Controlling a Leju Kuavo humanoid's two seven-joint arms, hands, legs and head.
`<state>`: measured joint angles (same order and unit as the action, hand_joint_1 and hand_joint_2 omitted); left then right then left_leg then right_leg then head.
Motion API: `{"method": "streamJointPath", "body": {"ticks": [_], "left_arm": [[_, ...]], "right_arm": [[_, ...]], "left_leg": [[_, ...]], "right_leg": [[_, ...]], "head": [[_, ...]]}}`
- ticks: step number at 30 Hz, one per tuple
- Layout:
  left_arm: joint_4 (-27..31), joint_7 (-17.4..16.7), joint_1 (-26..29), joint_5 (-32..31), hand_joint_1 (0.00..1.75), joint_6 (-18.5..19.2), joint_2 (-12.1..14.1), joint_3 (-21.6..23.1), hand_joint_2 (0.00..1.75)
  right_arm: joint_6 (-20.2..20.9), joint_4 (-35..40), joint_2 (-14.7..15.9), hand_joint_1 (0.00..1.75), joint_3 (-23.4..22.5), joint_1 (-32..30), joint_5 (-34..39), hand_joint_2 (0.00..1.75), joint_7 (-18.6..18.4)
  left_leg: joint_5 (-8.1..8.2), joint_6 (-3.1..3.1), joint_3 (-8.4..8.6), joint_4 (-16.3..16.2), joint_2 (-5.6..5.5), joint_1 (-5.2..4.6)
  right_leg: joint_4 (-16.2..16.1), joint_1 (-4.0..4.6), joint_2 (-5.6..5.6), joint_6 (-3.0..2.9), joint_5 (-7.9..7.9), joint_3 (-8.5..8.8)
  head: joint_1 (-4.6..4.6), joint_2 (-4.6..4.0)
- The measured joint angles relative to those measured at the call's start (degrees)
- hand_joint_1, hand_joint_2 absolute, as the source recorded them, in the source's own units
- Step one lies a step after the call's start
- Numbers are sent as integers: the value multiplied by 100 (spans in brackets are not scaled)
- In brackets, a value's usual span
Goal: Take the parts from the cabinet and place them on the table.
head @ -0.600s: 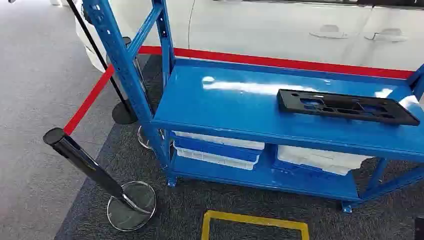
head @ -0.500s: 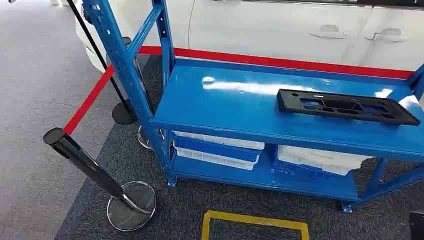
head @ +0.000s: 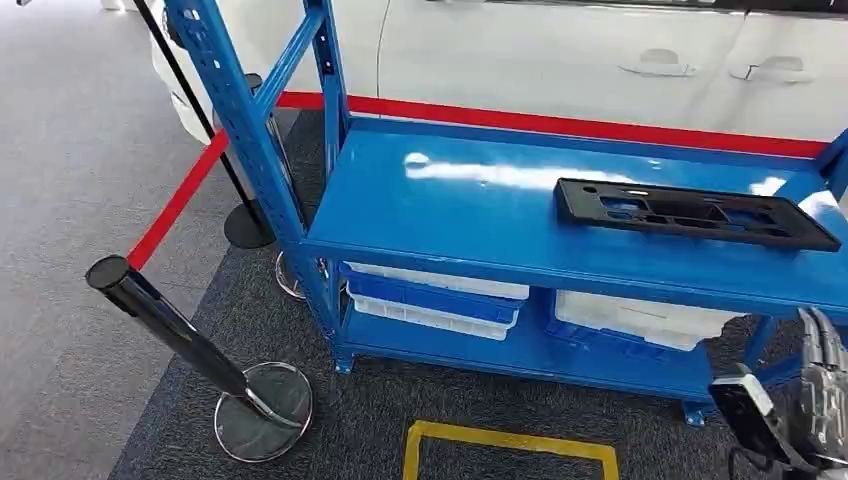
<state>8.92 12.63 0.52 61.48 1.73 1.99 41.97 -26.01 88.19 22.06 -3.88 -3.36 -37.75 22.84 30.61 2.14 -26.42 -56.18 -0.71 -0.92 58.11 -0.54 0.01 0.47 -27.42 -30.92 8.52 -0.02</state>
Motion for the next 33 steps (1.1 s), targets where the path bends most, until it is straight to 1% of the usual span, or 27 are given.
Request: {"method": "streamJointPath", "body": {"ticks": [3, 7, 10, 11, 15, 19, 22, 26, 28, 33], "left_arm": [[-6, -109, 0, 107, 0, 129, 35, 57, 0], [-20, -251, -1, 251, 0, 286, 83, 83, 0], [-66, -449, -9, 466, 0, 126, 114, 83, 0], [-74, -532, -5, 535, 0, 29, 129, 83, 0], [-109, -951, 19, 697, 0, -291, 179, 85, 0], [-109, -1309, 5, 628, 0, -449, 225, 165, 0], [-109, -1589, 7, 535, 0, -551, 243, 267, 0], [-142, -1696, 23, 450, 0, -695, 271, 370, 0], [-179, -1700, 23, 450, 0, -754, 278, 398, 0], [-269, -1672, 31, 448, 0, -787, 304, 490, 0]], "right_arm": [[-153, 63, 131, 0, 465, 108, -216, 0, -46], [-398, 162, 304, 0, 977, 221, -487, 0, -140], [-559, 292, 502, 0, 1427, 232, -681, 0, -270], [-586, 321, 537, 0, 1522, 237, -725, 175, -303], [-634, 321, 590, 0, 1879, 435, -898, 175, -315], [-685, 211, 577, 0, 2327, 771, -1002, 175, -336], [-769, 109, 531, 0, 2506, 996, -1014, 175, -433], [-971, 24, 446, 0, 2614, 1165, -933, 175, -470], [-1082, -26, 382, 0, 2633, 1196, -876, 175, -505], [-1187, -153, 238, 0, 2648, 1241, -815, 175, -472]], "left_leg": [[-1, 1, -1, -1, -4, 0], [-1, 1, -1, 0, -3, 0], [-1, 1, -2, 0, -2, 0], [-1, 1, -3, 0, -3, 0], [-1, 1, -6, 0, 1, 0], [-2, 2, -5, 0, -2, 0], [-3, 3, -2, -1, -1, 0], [-3, 3, -4, -1, -4, 0], [-3, 3, -7, 0, -6, 0], [-3, 3, -10, 0, -6, 0]], "right_leg": [[0, 0, -2, 0, 0, -1], [1, 0, -1, 0, 0, -1], [1, 0, -1, 0, -1, -1], [1, 0, -2, 0, -1, -2], [1, 0, 5, 0, -1, -6], [1, -1, -1, 0, 0, -3], [3, 0, 0, 0, 0, -1], [4, 1, 0, 0, 0, -3], [3, 1, -2, 0, -2, -4], [3, 0, -3, 1, -2, -6]], "head": [[0, 0], [0, 0], [0, 0], [0, 0], [0, 0], [0, 0], [0, 0], [0, 0], [0, 0], [0, 0]]}}
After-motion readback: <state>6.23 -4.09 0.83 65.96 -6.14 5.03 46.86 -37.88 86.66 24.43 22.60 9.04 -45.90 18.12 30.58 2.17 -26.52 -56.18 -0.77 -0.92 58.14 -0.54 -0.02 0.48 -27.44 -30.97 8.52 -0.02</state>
